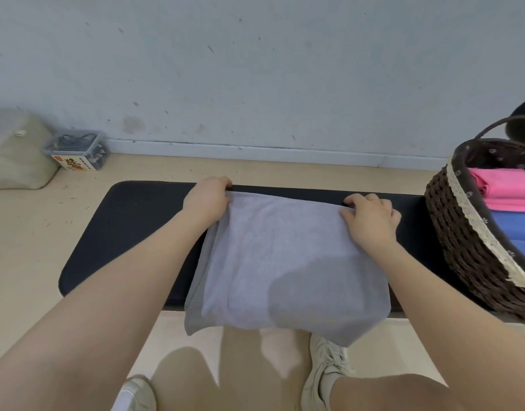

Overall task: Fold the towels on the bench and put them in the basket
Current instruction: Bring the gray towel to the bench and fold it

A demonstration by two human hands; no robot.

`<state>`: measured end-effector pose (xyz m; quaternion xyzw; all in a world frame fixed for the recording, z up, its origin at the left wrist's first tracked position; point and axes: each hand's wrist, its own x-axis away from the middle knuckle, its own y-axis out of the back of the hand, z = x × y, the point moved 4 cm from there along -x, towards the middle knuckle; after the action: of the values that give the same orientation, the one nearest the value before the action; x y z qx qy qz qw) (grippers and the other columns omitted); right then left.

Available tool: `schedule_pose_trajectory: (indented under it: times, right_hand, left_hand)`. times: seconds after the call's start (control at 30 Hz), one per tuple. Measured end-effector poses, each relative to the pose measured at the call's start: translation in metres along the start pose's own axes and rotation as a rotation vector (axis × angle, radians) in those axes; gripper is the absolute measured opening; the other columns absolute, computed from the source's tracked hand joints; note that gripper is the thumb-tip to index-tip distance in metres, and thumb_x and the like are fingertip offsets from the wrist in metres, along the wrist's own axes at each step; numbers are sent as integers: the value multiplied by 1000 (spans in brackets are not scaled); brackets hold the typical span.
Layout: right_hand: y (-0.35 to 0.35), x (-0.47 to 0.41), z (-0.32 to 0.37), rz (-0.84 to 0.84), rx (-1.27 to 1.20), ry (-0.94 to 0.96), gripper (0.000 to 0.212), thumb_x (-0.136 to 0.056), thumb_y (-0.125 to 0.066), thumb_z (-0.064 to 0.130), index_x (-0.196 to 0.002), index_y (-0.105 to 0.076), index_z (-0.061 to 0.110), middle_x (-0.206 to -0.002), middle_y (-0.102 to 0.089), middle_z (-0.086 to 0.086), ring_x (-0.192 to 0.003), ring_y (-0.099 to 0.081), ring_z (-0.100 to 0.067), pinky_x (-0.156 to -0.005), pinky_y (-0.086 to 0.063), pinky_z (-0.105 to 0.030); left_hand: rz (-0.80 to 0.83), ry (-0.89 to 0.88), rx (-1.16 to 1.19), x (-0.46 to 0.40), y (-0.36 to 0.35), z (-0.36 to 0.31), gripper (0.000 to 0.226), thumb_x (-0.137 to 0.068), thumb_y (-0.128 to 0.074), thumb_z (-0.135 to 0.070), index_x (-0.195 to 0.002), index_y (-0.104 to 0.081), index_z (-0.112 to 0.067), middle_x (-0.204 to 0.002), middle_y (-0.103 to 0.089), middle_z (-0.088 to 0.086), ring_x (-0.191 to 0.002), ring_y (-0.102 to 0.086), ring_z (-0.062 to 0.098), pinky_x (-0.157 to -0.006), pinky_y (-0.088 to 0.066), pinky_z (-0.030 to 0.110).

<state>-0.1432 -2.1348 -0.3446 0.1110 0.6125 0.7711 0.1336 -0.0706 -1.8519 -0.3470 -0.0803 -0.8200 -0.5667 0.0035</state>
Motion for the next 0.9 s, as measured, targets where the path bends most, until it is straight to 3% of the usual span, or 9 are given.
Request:
schedule_pose_trajectory:
  times: [0.13,0.27,0.43,0.57,0.7,0.83,0.9]
  right_hand:
    - [7,-5,-7,-1,-18,15,20,-96,-47,30,-104,-63,21,-109,-58,-5,-114,-40,-29,-97,-26,-40]
    - [13,-9,-16,8,-215,-12,16,-95,-47,27,-94,-63,28,-87,-58,6,-106,-43,-22,-95,-24,-37]
    - [19,-13,-14,60,85,287,19,-97,-38,23,-100,-57,23,-85,-59,2,-96,-49,-23,-88,-30,-34]
    - [17,-28,-9,129,43,255,17,-94,-44,17,-100,-60,15,-99,-61,-3,-95,-55,-25,-78,-40,-34]
    - [16,-51,6,145,-38,211,19,-94,-45,9,-99,-62,5,-103,-59,-11,-96,-55,-29,-77,-43,-33]
    - [9,-63,27,77,-9,149,25,-88,-42,-3,-103,-62,1,-111,-59,-18,-101,-54,-33,-81,-43,-35]
    - [6,-52,41,-36,48,169,40,-84,-41,-8,-119,-56,3,-123,-52,-18,-112,-48,-36,-93,-37,-38]
  left_hand:
    - [74,15,-231,-4,-1,-3,23,-91,-44,-6,-110,-57,-9,-112,-55,10,-97,-54,28,-73,-48,36]
    - [62,33,-233,-4,0,1,21,-94,-45,-10,-110,-57,-7,-117,-47,10,-103,-50,28,-83,-49,41]
    - [77,59,82,-3,18,5,15,-94,-44,-7,-87,-57,-5,-83,-55,8,-75,-49,21,-60,-38,28]
    - [87,224,662,-3,32,20,15,-90,-56,-6,-76,-53,-12,-82,-57,6,-73,-54,17,-69,-50,29]
    - [90,353,861,-2,37,35,12,-90,-57,-5,-80,-54,-10,-83,-61,8,-70,-58,15,-65,-51,24]
    - [-73,382,673,-7,27,52,5,-90,-57,-11,-88,-53,-11,-92,-59,12,-70,-55,19,-65,-48,30]
    - [-153,282,442,-5,26,48,23,-90,-59,-19,-109,-51,-8,-103,-56,10,-87,-54,22,-74,-43,31]
